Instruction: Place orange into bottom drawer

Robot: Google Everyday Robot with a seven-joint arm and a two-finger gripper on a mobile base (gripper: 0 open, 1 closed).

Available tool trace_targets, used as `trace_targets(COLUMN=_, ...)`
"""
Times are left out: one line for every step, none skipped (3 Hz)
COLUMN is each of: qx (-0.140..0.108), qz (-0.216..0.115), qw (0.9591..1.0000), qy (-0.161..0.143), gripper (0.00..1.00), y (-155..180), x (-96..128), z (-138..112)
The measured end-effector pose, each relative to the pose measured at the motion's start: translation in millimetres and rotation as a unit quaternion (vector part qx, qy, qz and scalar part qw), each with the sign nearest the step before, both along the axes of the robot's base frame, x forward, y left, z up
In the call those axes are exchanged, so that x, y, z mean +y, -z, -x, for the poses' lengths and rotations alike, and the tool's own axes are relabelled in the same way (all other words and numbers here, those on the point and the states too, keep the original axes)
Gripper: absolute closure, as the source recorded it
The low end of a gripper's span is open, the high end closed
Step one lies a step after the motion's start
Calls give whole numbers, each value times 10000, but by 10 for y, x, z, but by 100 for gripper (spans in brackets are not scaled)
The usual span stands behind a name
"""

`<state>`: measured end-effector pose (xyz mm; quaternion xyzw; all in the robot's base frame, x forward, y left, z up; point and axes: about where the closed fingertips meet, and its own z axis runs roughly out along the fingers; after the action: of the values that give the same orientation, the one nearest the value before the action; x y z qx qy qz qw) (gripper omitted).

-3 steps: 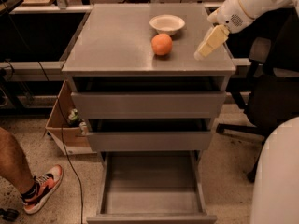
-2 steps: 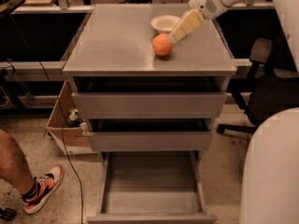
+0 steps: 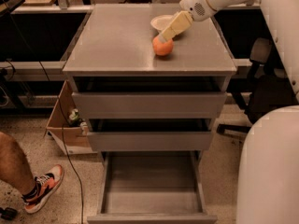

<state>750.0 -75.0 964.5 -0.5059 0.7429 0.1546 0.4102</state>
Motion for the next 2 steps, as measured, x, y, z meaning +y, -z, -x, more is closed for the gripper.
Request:
trace_targets(qx=-78, qz=-1, qw=9999, qy=-67, gripper=0, y=225, x=63, z=-56)
trace_targets(qx=-216, qz=-46, qw=9994, qy=274, gripper=0, y=598, x=138, z=-249)
